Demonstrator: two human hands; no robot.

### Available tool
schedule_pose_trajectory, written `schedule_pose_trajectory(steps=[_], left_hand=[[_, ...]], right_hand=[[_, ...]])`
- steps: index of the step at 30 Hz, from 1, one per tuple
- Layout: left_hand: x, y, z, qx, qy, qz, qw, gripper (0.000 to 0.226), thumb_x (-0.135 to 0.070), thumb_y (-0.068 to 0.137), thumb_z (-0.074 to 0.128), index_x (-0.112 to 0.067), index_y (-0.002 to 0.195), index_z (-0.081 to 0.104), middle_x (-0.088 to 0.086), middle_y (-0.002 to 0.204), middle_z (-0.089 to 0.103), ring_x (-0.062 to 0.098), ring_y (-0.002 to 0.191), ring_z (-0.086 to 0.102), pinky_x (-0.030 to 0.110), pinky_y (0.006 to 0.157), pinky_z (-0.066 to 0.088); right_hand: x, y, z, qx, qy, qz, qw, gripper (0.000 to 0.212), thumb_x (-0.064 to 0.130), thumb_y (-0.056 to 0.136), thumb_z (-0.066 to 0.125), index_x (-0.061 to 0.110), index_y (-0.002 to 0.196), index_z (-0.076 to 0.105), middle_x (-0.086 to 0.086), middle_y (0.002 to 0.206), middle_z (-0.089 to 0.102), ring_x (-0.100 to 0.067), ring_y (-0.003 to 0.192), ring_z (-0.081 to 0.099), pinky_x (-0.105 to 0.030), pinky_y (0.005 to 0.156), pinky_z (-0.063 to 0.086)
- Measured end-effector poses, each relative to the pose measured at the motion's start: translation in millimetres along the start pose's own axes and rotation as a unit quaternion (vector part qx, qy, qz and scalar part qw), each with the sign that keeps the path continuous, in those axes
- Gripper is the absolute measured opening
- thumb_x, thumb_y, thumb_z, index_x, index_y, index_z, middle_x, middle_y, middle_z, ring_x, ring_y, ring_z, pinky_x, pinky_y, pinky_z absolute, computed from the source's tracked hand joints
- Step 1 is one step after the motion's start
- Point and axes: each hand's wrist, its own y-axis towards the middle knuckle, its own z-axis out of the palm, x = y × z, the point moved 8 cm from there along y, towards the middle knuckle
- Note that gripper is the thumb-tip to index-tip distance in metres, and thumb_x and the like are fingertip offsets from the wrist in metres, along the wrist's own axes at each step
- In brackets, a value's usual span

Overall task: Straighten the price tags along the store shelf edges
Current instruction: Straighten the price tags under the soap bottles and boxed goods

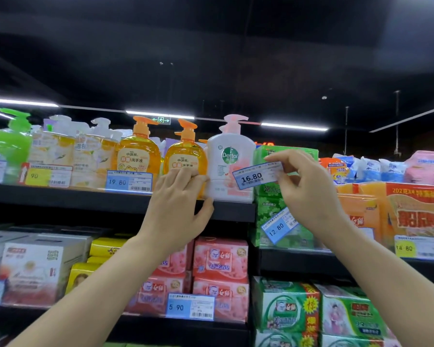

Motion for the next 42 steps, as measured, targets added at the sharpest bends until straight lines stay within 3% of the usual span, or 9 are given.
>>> schedule_pose_trajectory(steps=[10,14,20,28,31,36,42], left_hand=[[-5,-6,3,-0.013,0.008,0.025,1.0,0.045,-0.038,0.088,0.042,-0.008,0.114,0.063,0.004,0.112,0.056,0.025,0.107,0.05,0.039,0.096,0.037],[-4,1,1,-0.01,0.014,0.032,0.999,0.042,-0.04,0.087,0.042,-0.011,0.108,0.063,0.002,0.107,0.057,0.024,0.103,0.051,0.039,0.088,0.041],[-7,6,3,-0.016,0.025,0.026,0.999,0.04,-0.042,0.085,0.04,-0.013,0.104,0.059,0.001,0.105,0.054,0.022,0.101,0.048,0.034,0.086,0.034],[-4,20,9,-0.001,0.046,-0.017,0.999,0.04,-0.05,0.078,0.035,-0.017,0.093,0.052,0.001,0.099,0.053,0.023,0.094,0.047,0.037,0.081,0.037],[-5,16,7,-0.028,0.031,-0.01,0.999,0.035,-0.046,0.08,0.04,-0.016,0.093,0.051,0.002,0.1,0.054,0.023,0.095,0.047,0.037,0.082,0.036],[-6,10,6,-0.057,0.01,-0.01,0.998,0.03,-0.041,0.082,0.042,-0.015,0.093,0.052,0.002,0.099,0.054,0.024,0.096,0.047,0.037,0.082,0.035],[-6,12,4,-0.054,-0.012,-0.01,0.998,0.031,-0.042,0.083,0.041,-0.015,0.092,0.052,0.0,0.098,0.054,0.022,0.097,0.045,0.038,0.082,0.038]], right_hand=[[-27,-11,4,-0.012,0.017,0.067,0.998,0.027,-0.001,0.088,0.054,0.024,0.098,0.061,0.012,0.094,0.061,0.003,0.088,0.056,-0.015,0.071,0.05],[-30,-11,4,-0.005,0.016,0.07,0.997,0.026,0.001,0.089,0.054,0.023,0.1,0.061,0.01,0.095,0.062,0.001,0.088,0.057,-0.01,0.069,0.047],[-28,-10,6,0.003,0.011,0.071,0.997,0.024,0.002,0.089,0.054,0.023,0.1,0.06,0.009,0.096,0.061,-0.001,0.088,0.057,-0.011,0.069,0.048],[-20,-1,9,-0.003,0.041,0.077,0.996,0.023,0.001,0.089,0.053,0.017,0.102,0.061,0.006,0.093,0.061,0.001,0.073,0.052,-0.007,0.057,0.042],[-16,4,13,-0.011,0.049,0.077,0.996,0.026,0.0,0.089,0.054,0.022,0.101,0.059,0.01,0.094,0.06,-0.002,0.085,0.056,-0.01,0.062,0.046],[-6,11,26,-0.002,0.05,0.074,0.996,0.028,-0.002,0.087,0.052,0.02,0.104,0.06,0.007,0.096,0.06,-0.002,0.087,0.054,-0.008,0.066,0.044],[-3,14,33,-0.017,0.069,0.081,0.994,0.032,-0.003,0.085,0.052,0.022,0.102,0.06,0.007,0.097,0.061,-0.004,0.089,0.056,-0.022,0.077,0.05]])
